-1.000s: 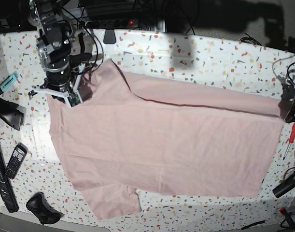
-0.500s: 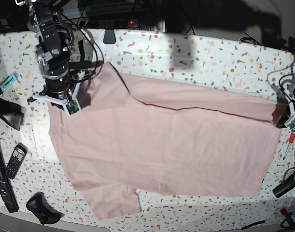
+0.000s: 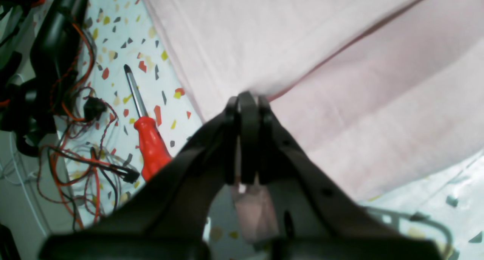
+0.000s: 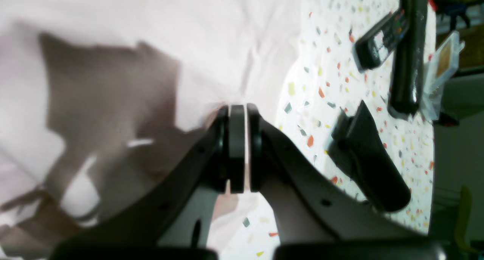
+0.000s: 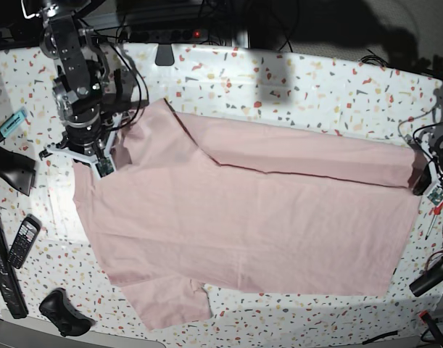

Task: Fold the T-shirt properly
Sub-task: 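Lift the shirt edges with both grippers and fold them inward, then release the fabric and raise both grippers away from the shirt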

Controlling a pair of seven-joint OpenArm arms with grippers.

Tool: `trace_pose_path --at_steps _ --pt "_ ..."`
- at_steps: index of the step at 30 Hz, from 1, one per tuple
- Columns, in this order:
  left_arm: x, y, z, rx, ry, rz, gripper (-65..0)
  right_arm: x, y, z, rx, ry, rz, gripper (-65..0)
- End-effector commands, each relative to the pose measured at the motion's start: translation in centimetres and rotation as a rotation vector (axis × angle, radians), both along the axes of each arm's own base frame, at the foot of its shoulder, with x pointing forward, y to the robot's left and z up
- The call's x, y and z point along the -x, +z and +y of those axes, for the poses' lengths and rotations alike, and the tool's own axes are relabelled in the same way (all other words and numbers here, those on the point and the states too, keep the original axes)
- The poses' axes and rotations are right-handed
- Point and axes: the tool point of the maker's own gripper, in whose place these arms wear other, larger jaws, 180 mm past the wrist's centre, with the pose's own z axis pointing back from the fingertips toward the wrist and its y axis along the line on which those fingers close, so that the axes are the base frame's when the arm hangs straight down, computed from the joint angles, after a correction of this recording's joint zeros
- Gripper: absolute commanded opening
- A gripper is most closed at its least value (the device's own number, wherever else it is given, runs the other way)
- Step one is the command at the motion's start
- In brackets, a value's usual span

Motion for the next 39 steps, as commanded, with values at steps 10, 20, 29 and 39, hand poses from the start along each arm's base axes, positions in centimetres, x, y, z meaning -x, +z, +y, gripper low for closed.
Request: trace_pose_path --at_steps 10,20,29,39 --pt "-1.0 1.5 1.1 -0.058 0.0 -0.041 -48.2 -1.4 2.0 -0.5 0.018 0.0 -0.067 -46.2" --pt "-1.4 3.4 4.7 0.001 0.191 -0.059 -43.5 -3.0 5.9 -1.2 0.008 -0.072 -0.191 -43.5" --pt "-2.3 6.0 4.5 0.176 0.267 -0.116 -50.9 -1.5 5.1 0.7 -0.134 -0.09 -0.137 -48.9" --pt "-3.2 2.0 0.4 0.291 0.355 -0.127 -65.0 -0.9 2.8 0.7 -0.244 -0.185 -0.123 -65.0"
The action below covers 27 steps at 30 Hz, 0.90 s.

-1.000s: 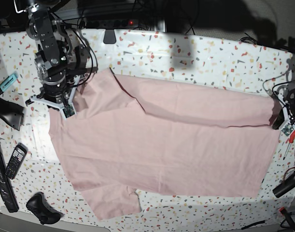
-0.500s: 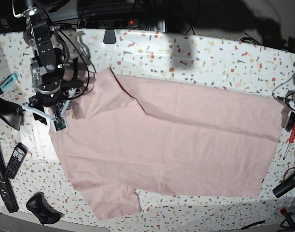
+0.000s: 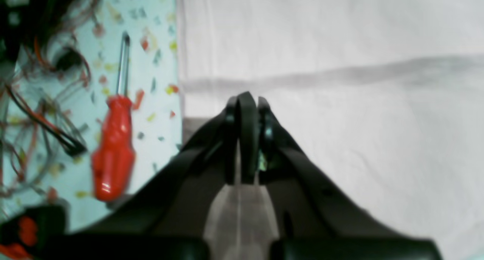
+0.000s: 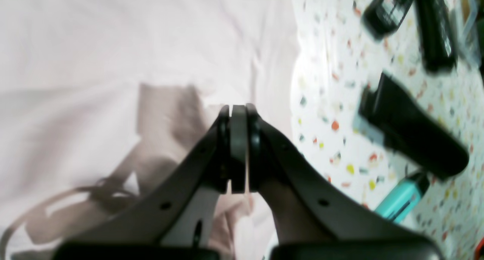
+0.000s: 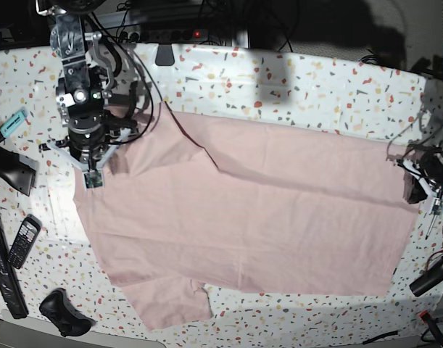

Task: Fold the T-shirt properly
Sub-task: 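Release the fabric and raise both grippers away from the shirt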

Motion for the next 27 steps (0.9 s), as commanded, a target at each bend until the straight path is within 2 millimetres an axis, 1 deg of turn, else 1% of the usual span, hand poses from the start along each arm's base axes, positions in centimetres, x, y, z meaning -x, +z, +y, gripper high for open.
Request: trace_pose_path --at_steps 1,4,6,9,11,15,17,22,24,27 --pt "-1.3 2.5 1.2 -0.015 0.01 -0.071 -65.0 -0.7 1.0 -0.5 0.001 0.0 -0.038 -65.0" --pt "-1.3 2.3 0.9 -0.007 0.008 -0.071 -65.0 -0.6 0.5 -0.3 -0.041 0.002 -0.023 -65.0" --pt "-1.1 2.1 0.8 -0.007 0.009 -0.061 -65.0 -0.5 0.1 0.4 -0.075 0.018 -0.011 -65.0" --pt "-0.4 0.9 0.5 0.0 0.01 -0.031 -65.0 -0.2 -1.0 1.0 -0.094 0.036 0.026 -65.0" --pt "0.4 -0.2 -0.3 0.017 0.007 -0.011 -65.0 0.1 -2.2 1.3 -0.122 0.037 0.054 -65.0" --pt "2.2 -2.8 -2.0 0.054 0.001 0.04 -65.0 1.6 -5.6 0.9 -0.138 0.04 0.172 -65.0" --pt "3.7 -4.2 -2.4 0.062 -0.002 0.077 -65.0 2.7 -6.6 0.7 -0.131 0.032 0.217 -65.0" --pt "8.5 -7.7 -2.1 0.01 -0.027 0.183 -65.0 5.6 -7.8 0.1 -0.058 0.051 0.258 -65.0" --pt "10.3 -8.5 -2.4 0.009 -0.039 0.213 -65.0 6.8 -8.3 -0.1 -0.044 0.057 0.278 -65.0" --pt "12.7 -9.0 -3.6 -0.005 -0.084 0.238 -65.0 8.3 -8.7 -0.4 -0.033 0.059 0.306 -65.0"
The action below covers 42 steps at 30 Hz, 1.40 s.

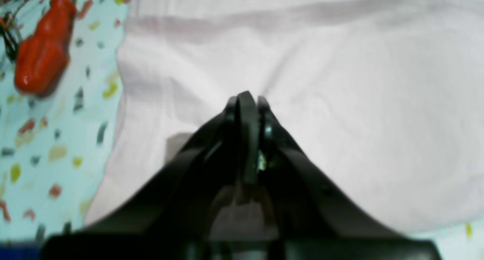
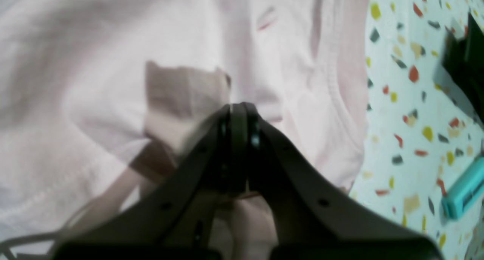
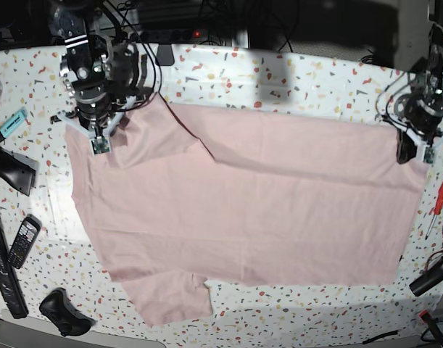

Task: Fold the T-shirt properly
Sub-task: 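Release the fabric and raise both grippers away from the shirt, then lower both grippers to the shirt's side edges near the hem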

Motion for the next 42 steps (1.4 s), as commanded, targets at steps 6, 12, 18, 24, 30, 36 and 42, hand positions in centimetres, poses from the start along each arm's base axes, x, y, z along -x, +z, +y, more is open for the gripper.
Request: trace_pose_path --at_steps 6,12,18,24,30,36,42 --pt "6.1 -1.6 -1.9 -0.073 -0.108 0.158 -65.0 3.6 0.5 -2.0 0.042 -0.039 0.051 -65.0" --pt "7.9 0.0 -0.1 -0.106 -0.064 0.164 -65.0 5.6 1.1 -2.6 0.042 -0.059 0.062 -65.0" --pt "9.8 0.8 1.9 -0.127 -0.014 0.175 -65.0 6.0 1.1 -2.6 0.042 -0.065 0.08 -65.0" --pt "10.3 1.1 1.6 -0.128 -0.022 0.173 -65.0 6.9 2.3 -2.1 0.054 -0.045 0.068 -65.0" --pt "8.4 3.3 0.1 -0.122 -0.062 0.09 -65.0 4.5 6.6 -2.5 0.067 -0.055 -0.07 -65.0" --pt "5.2 7.6 -1.6 -0.139 -0.114 -0.046 -58.4 2.1 11.7 -3.1 0.052 -0.082 -0.242 -55.9" --pt "1.3 10.8 -0.1 -0.183 -0.066 -0.121 -50.8 -0.9 14.8 -3.9 0.017 -0.117 -0.368 -54.5"
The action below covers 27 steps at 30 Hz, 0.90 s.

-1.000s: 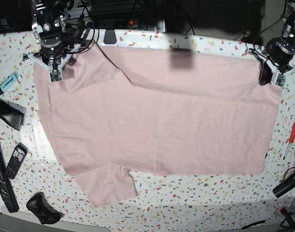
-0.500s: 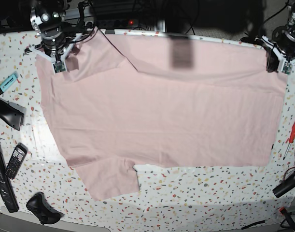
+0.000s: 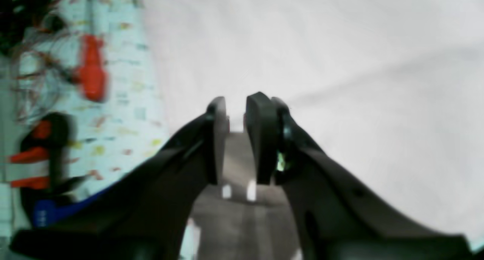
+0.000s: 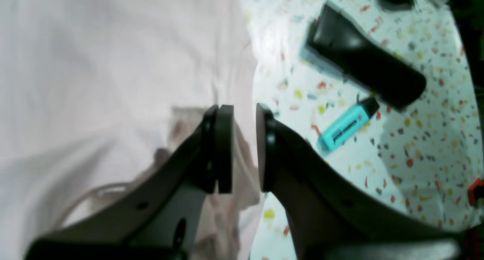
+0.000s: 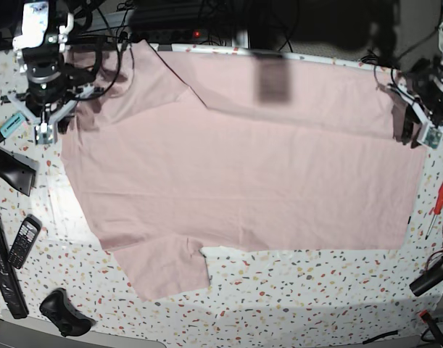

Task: Fold the T-shirt properly
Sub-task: 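Lower both grippers to the shirt's side edges near the hem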

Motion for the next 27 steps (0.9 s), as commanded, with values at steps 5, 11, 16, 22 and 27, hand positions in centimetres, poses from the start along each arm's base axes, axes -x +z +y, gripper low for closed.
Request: trace_pose_path --at_steps 5,11,16,22,27 --pt "-4.2 3.5 1.0 0.031 0.026 -0.121 -49.7 -3.9 4.7 0.8 -0.025 0.045 -0.216 -54.5" --pt "-8.4 3.5 4.4 0.126 0.144 -0.148 -49.7 -6.6 3.6 -0.3 -0.102 0.005 -0.229 -50.4" --pt "-12.7 4.0 5.6 0.233 0.16 -0.153 -48.6 -10.0 1.3 -2.9 -0.127 -0.048 -0.194 -34.5" --pt "-18.4 3.0 7.4 0.326 0.252 -0.125 -48.4 -14.3 0.1 -4.3 -0.262 -0.119 -0.161 -33.3" --pt "-21.9 3.0 8.6 0.321 0.291 -0.14 -48.4 -16.6 -1.0 -3.7 -0.321 -0.09 -0.06 -33.3"
